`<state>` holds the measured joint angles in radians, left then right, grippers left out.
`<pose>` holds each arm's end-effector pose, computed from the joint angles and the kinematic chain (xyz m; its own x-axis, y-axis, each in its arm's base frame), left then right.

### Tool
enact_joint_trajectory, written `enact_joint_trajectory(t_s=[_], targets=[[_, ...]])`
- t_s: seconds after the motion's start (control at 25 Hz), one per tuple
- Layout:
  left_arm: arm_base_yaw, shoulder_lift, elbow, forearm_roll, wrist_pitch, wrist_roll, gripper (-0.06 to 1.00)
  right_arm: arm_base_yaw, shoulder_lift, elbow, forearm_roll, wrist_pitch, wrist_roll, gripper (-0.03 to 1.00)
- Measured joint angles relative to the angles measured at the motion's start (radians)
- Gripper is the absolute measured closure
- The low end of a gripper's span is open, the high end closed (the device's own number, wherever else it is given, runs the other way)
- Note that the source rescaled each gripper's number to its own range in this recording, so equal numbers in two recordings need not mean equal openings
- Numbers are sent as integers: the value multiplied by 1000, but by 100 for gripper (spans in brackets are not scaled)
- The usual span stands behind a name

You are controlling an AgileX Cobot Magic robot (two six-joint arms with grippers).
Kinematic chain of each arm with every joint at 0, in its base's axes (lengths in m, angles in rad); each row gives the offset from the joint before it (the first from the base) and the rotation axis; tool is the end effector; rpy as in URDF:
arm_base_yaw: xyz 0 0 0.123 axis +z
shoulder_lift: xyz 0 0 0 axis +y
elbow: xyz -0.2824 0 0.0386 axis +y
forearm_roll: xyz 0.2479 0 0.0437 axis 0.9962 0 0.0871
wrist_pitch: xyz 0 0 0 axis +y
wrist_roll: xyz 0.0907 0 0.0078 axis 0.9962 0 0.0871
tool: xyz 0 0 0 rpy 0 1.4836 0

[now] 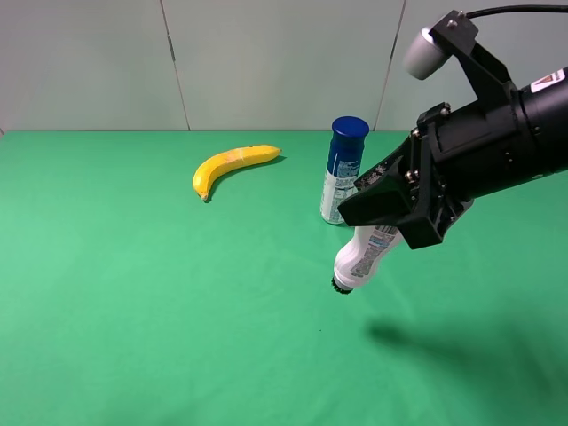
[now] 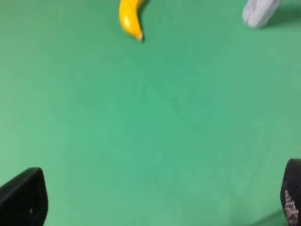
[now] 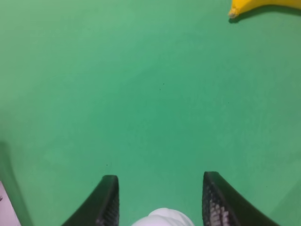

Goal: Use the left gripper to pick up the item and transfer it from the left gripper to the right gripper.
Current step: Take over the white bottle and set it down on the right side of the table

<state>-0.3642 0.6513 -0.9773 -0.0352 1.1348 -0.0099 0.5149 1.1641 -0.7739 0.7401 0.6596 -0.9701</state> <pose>0.0811 -0.0340 0.3855 -0.6263 0.2122 -0.7502 0.3630 0.9309 -0.0397 0.1781 0.1440 0.2829 -0.3662 -0.5610 -0.7424 -0.8680 0.4935 0.0552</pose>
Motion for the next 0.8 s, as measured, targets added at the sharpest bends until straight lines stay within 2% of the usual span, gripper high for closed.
enact_joint_trajectory(t_s=[0.52,0.8], targets=[[0,-470,444,1,-54,0,-5,0,0,0,0,-6,3,96],[0,-558,485,21,-75,0,-5,0,0,0,-2,-24,14,96]])
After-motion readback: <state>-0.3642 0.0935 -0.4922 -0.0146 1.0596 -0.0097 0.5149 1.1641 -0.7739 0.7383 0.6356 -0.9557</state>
